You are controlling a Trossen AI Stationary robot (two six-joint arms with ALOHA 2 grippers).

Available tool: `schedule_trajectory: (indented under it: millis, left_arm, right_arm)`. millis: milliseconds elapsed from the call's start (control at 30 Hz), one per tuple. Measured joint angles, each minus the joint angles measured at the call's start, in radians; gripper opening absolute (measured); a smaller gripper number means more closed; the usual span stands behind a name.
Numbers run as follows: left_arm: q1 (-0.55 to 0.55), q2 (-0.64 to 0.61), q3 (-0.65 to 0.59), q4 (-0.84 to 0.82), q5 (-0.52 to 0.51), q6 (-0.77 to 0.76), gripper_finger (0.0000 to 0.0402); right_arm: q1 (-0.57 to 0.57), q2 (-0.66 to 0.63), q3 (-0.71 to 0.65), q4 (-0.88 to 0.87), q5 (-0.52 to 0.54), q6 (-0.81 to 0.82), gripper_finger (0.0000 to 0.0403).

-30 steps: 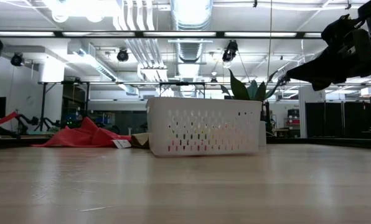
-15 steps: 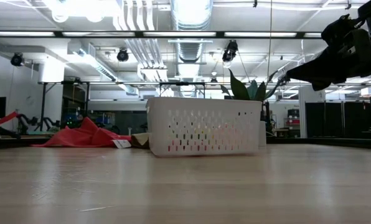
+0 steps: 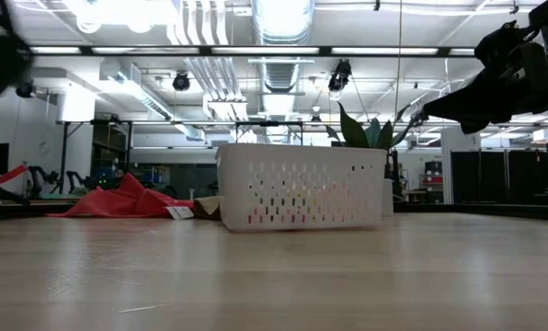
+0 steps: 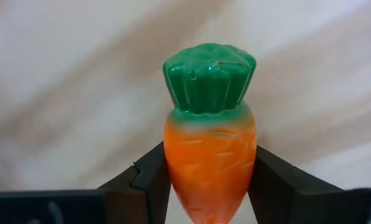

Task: Pick and placing Produce into tupperware
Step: Put the carrot into the white bin

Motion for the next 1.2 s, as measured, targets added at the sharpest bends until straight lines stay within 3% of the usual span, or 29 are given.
schedule_trajectory:
  millis: [300, 533, 900, 1200]
  left_arm:
    - [0.191, -0.111, -0.003, -0.069, -0.283, 0.283, 0.0149]
    - [0.421, -0.178, 0.005, -0.051, -0.405, 0.624, 0.0149]
    - [0.661, -0.189, 0.082, 0.272, -0.422, 1.134, 0.0149]
    - [0.735, -0.083, 0.081, 0.487, -0.336, 1.286, 0.0149]
  right_arm:
    - [0.0, 0.0, 0.0, 0.0, 0.0, 0.0, 0.0009]
    - [0.0, 0.0, 0.0, 0.0, 0.0, 0.0, 0.0009]
    - [0.0, 0.0, 0.0, -0.005, 0.0, 0.0, 0.0009]
    - [0.0, 0.0, 0.0, -0.013, 0.0, -0.001, 0.0009]
